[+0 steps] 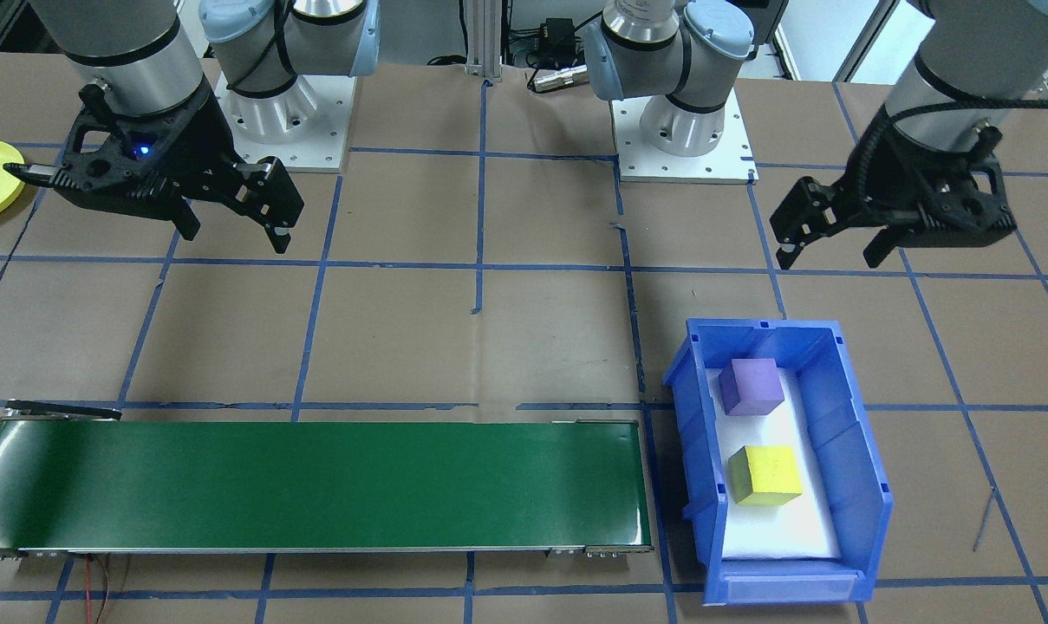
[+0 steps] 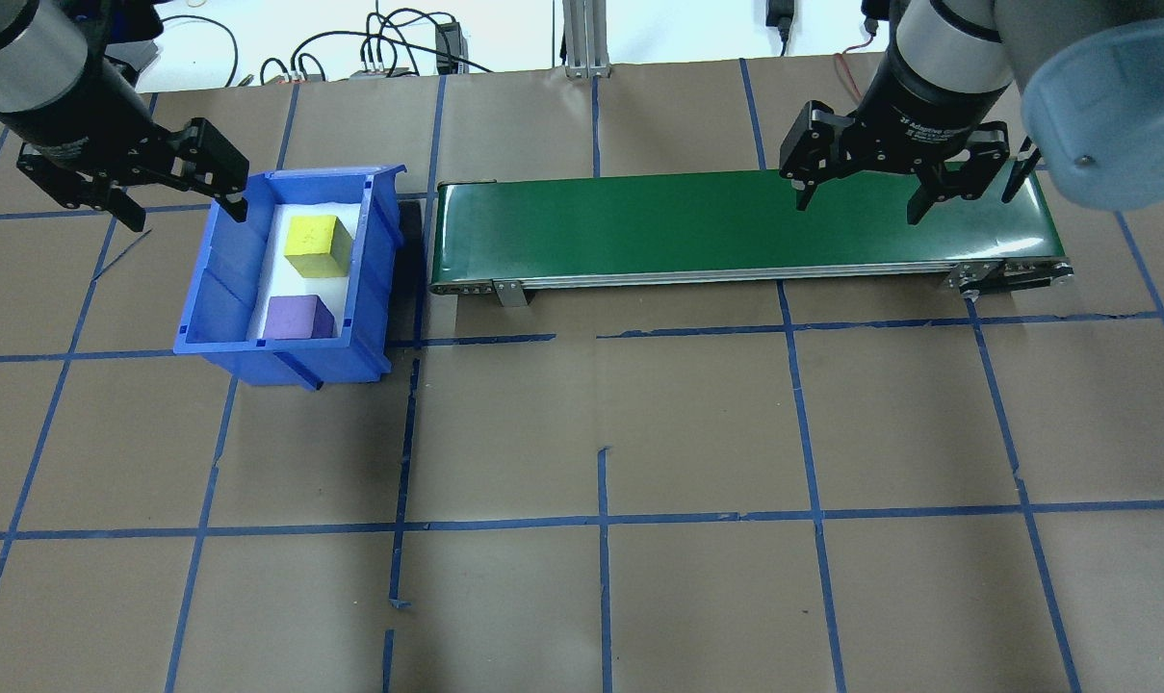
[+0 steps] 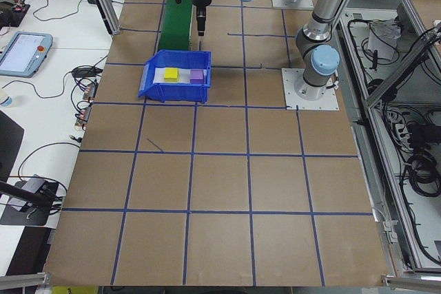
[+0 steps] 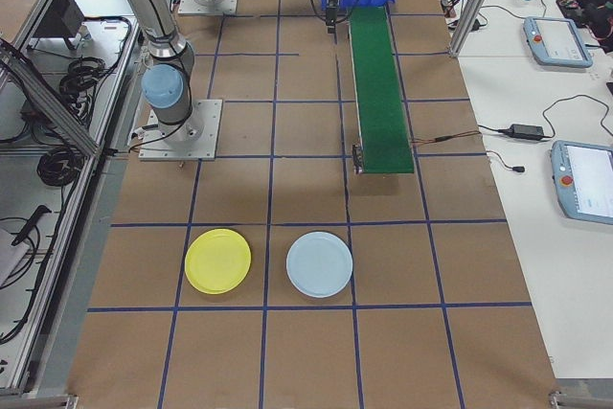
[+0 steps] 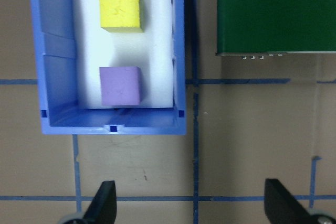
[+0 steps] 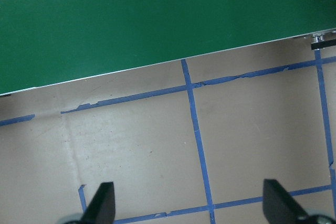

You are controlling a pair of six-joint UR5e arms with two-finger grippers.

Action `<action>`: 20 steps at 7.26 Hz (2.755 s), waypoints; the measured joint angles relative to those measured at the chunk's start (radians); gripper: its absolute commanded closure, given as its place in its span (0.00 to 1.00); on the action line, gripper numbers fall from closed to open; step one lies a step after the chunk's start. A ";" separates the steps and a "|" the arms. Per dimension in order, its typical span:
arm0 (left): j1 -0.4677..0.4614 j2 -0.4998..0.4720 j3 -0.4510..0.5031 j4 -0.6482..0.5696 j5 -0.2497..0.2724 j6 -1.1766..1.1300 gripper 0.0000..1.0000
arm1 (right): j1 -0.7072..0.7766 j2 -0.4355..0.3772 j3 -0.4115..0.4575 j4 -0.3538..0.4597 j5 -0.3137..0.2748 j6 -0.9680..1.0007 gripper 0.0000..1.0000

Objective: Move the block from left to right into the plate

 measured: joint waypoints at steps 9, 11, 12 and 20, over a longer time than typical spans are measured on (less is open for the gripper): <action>0.023 -0.274 -0.085 0.145 -0.004 0.035 0.00 | -0.002 0.001 0.000 -0.007 0.003 -0.009 0.00; 0.015 -0.305 -0.099 0.165 -0.003 0.046 0.00 | -0.002 0.001 0.000 -0.006 0.003 -0.009 0.00; 0.013 -0.317 -0.113 0.187 -0.001 0.054 0.00 | -0.002 0.001 0.001 -0.006 0.003 -0.009 0.00; -0.037 -0.245 -0.104 0.390 0.006 0.035 0.66 | -0.002 0.001 0.002 -0.002 0.001 -0.005 0.00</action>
